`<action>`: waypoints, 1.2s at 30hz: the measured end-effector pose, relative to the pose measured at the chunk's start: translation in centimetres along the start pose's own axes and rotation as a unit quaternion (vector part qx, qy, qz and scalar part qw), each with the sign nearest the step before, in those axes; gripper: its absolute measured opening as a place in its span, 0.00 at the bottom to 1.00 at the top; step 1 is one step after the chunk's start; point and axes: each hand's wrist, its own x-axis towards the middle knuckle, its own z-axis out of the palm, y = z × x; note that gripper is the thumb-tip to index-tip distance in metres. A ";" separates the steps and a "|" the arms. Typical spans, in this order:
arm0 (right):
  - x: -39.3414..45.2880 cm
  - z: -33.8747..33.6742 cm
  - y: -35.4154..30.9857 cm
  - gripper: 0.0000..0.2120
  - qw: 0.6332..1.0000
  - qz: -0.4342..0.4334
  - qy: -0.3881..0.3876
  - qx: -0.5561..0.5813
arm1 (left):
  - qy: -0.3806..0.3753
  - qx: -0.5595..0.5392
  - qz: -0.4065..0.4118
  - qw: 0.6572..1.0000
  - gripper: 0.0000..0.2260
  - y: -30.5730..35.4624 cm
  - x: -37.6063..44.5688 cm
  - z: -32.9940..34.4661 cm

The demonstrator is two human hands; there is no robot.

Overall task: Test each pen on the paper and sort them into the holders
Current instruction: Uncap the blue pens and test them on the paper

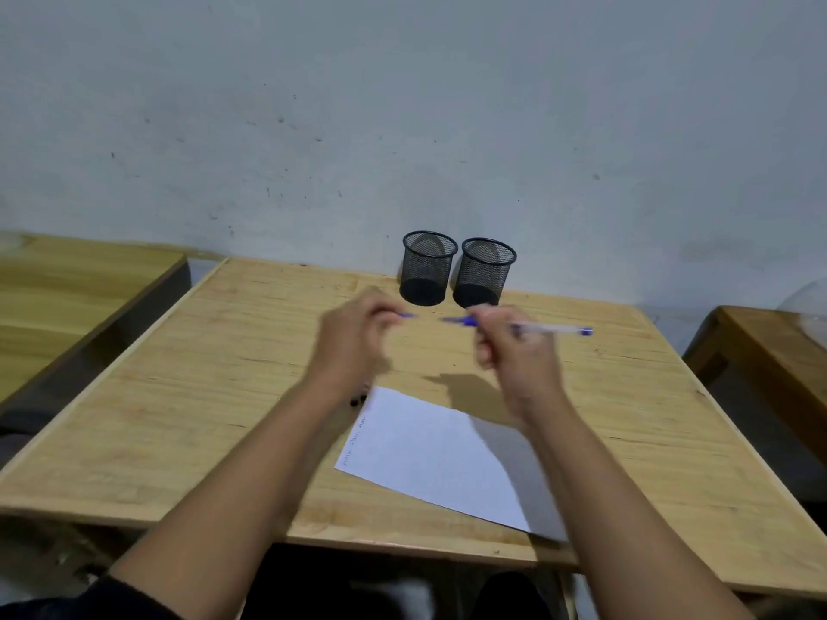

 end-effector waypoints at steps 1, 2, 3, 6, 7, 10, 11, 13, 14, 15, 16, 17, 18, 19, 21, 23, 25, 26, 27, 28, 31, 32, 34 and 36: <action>0.4 -1.3 -0.6 0.10 0.999 -0.003 0.034 0.033 | 0.046 0.000 -0.053 0.998 0.07 -1.1 0.3 -1.6; 0.9 -2.8 -1.1 0.10 0.996 -0.008 0.060 0.059 | 0.074 0.016 -0.085 0.994 0.07 -2.4 0.6 -3.2; 1.3 -3.9 -1.4 0.10 0.995 -0.009 0.072 0.072 | 0.070 0.057 -0.091 0.992 0.06 -3.5 0.6 -4.4; 1.3 -3.9 -0.7 0.10 0.996 0.007 0.050 0.070 | -0.010 0.092 -0.095 0.991 0.06 -3.9 -0.1 -3.9; 1.1 -3.1 -0.1 0.09 0.997 0.015 0.038 0.065 | -0.044 0.090 -0.092 0.991 0.07 -3.6 -0.3 -2.6; 0.3 -1.5 1.2 0.08 0.996 0.050 0.022 0.078 | -0.151 0.109 -0.065 0.980 0.07 -3.5 0.0 1.2; 0.0 -1.5 1.4 0.08 0.995 0.062 0.022 0.080 | -0.174 0.123 -0.057 0.975 0.07 -3.8 0.3 2.3; -0.3 -1.6 1.7 0.07 0.993 0.081 0.024 0.082 | -0.203 0.150 -0.048 0.967 0.06 -4.3 0.9 4.0; -0.4 -1.7 1.8 0.07 0.992 0.089 0.024 0.083 | -0.215 0.159 -0.043 0.963 0.06 -4.6 1.2 4.8; -0.5 -1.7 2.0 0.07 0.991 0.097 0.025 0.085 | -0.229 0.171 -0.037 0.958 0.05 -4.8 1.3 5.5; -0.5 -1.8 2.2 0.07 0.991 0.105 0.027 0.085 | -0.243 0.183 -0.032 0.952 0.05 -5.0 1.5 6.1; -0.6 -1.9 2.4 0.07 0.990 0.112 0.029 0.082 | -0.254 0.192 -0.033 0.948 0.04 -5.2 1.6 6.5; -0.6 -1.9 2.5 0.07 0.990 0.118 0.030 0.076 | -0.260 0.197 -0.035 0.945 0.04 -5.3 1.7 6.8; -0.6 -2.0 2.6 0.07 0.990 0.122 0.030 0.069 | -0.263 0.202 -0.038 0.943 0.04 -5.3 1.8 6.9; -0.6 -2.1 2.9 0.06 0.990 0.126 0.026 0.050 | -0.265 0.202 -0.035 0.942 0.07 -4.9 1.7 6.8; -0.6 -2.2 3.2 0.03 0.991 0.127 0.019 0.025 | -0.249 0.169 -0.030 0.953 0.11 -4.1 1.4 5.9; -0.5 -2.2 3.5 0.04 0.992 0.126 0.009 -0.014 | -0.208 0.121 -0.045 0.970 0.12 -2.9 0.4 4.3; -0.4 -2.2 3.6 0.04 0.991 0.126 0.002 -0.036 | -0.179 0.112 -0.047 0.976 0.11 -2.6 -0.3 3.4; -0.4 -2.1 3.7 0.04 0.990 0.129 -0.006 -0.053 | -0.151 0.120 -0.043 0.980 0.10 -2.5 -1.3 2.5; -0.3 -1.9 3.9 0.04 0.989 0.132 -0.015 -0.066 | -0.124 0.135 -0.035 0.982 0.09 -2.5 -2.5 1.5; 0.0 -0.6 4.3 0.05 0.984 0.139 -0.049 -0.096 | -0.093 0.171 -0.025 0.981 0.06 -3.2 -6.4 -0.5; 0.1 0.1 4.5 0.04 0.983 0.141 -0.063 -0.103 | -0.098 0.179 -0.022 0.979 0.07 -3.6 -7.4 -0.7; 0.2 1.6 4.9 0.04 0.980 0.136 -0.094 -0.114 | -0.112 0.196 -0.022 0.974 0.07 -4.2 -8.7 -0.7; 0.2 3.0 5.4 0.05 0.972 0.121 -0.122 -0.158 | -0.113 0.204 -0.025 0.972 0.08 -4.7 -9.0 -0.5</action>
